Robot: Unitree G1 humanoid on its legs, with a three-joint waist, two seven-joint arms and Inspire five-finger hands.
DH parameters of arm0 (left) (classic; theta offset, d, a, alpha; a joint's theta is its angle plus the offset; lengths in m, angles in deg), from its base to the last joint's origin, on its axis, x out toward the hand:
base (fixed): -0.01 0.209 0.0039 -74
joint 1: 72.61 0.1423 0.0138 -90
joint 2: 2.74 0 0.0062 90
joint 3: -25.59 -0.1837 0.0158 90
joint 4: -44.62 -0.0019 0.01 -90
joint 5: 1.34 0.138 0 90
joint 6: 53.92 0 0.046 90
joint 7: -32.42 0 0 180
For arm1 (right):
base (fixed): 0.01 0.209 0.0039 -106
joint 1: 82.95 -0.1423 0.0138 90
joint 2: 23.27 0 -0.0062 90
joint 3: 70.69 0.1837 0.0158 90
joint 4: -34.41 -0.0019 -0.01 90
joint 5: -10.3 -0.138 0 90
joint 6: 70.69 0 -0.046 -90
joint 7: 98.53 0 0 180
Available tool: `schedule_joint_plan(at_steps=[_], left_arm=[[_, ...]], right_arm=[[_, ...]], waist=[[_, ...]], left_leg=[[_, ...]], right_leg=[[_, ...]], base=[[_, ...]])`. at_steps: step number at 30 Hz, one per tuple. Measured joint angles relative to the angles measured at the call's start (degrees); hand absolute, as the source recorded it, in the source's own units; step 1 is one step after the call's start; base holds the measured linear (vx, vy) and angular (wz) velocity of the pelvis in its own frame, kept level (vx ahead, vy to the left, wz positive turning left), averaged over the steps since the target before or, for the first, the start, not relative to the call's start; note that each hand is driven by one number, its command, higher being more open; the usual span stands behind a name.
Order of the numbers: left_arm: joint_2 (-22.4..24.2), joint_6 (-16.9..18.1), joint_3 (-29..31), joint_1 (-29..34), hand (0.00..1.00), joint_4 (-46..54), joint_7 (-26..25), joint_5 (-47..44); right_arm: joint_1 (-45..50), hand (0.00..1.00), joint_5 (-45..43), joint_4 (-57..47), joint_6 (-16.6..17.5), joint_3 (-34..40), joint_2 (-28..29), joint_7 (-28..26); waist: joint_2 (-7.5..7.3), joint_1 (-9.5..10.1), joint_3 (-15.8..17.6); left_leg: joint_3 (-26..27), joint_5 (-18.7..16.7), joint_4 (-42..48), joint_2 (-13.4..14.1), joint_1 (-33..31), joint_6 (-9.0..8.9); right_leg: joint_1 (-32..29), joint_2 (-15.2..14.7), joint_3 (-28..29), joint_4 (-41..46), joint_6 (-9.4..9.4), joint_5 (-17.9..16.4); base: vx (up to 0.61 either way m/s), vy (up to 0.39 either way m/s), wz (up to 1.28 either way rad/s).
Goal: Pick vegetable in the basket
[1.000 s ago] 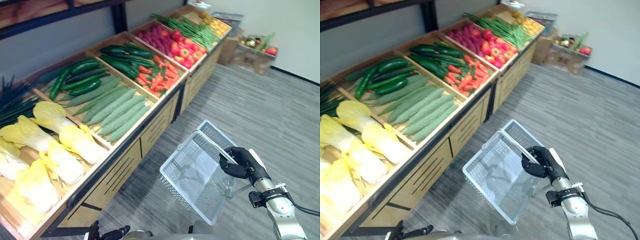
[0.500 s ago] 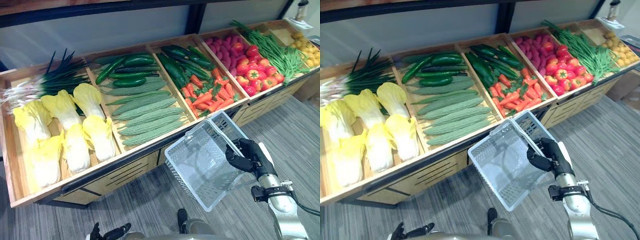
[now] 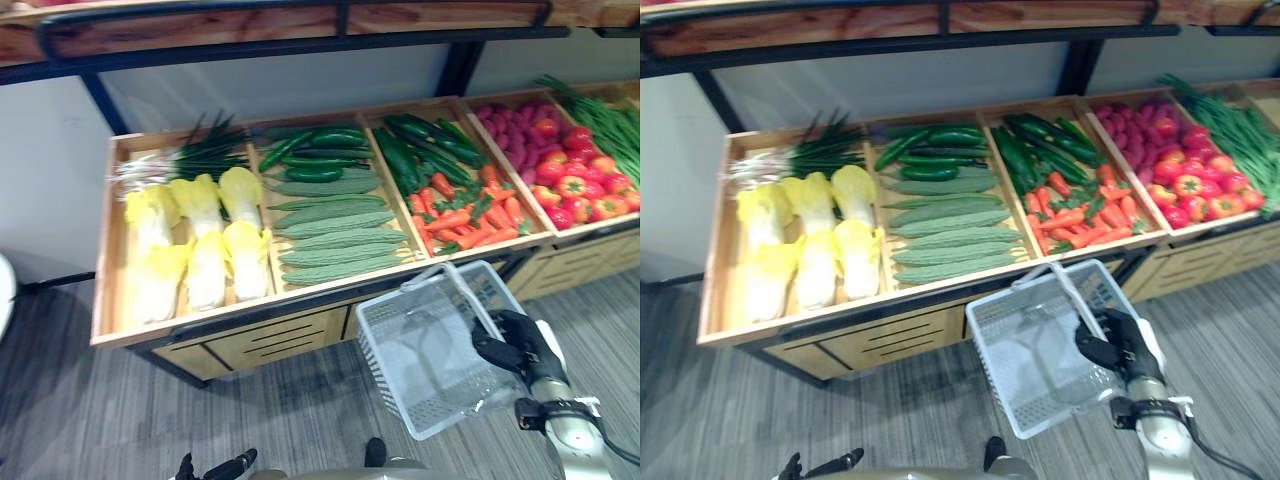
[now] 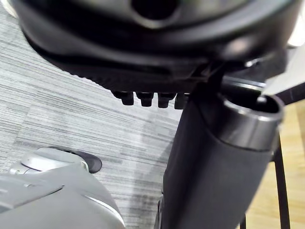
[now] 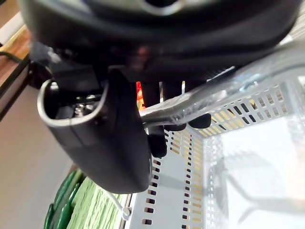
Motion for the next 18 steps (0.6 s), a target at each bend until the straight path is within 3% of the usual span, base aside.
schedule_joint_plan(at_steps=[2, 7, 18], left_arm=[[0.09, 0.0, 0.05, 0.44, 1.0, -0.03, 0.37, -0.05], [-0.07, 0.03, 0.05, 1.85, 1.0, -1.15, 0.35, -1.3], [-0.1, 0.07, 2.35, -1.51, 1.0, -0.62, -0.07, -5.14]], right_arm=[[-0.18, 0.0, 0.01, 1.55, 0.0, 3.01, 0.31, 2.1], [0.04, 0.0, 0.23, 3.44, 0.0, 3.54, 1.7, 4.72], [-0.46, 0.0, 0.15, 12.04, -1.04, 3.54, 2.71, 5.72]], waist=[[1.06, -0.17, 0.18], [1.12, -0.41, 0.2], [1.14, -0.51, 0.22]], left_leg=[[0.35, 0.21, -3.25, -0.32, 0.84, -0.3], [2.14, -0.15, -4.3, -1.73, 0.93, -0.05], [3.42, -0.07, -6.12, -2.43, 3.0, 0.21]], right_leg=[[0.01, -0.22, -0.58, -0.23, 0.68, 0.43], [1.03, -0.6, 1.9, -4.52, 2.0, 3.5], [1.65, -1.1, 3.15, -5.27, 1.95, 4.1]], base=[[-0.12, 0.077, 0.34], [-0.05, 0.065, -0.13], [0.09, 0.045, -0.05]])
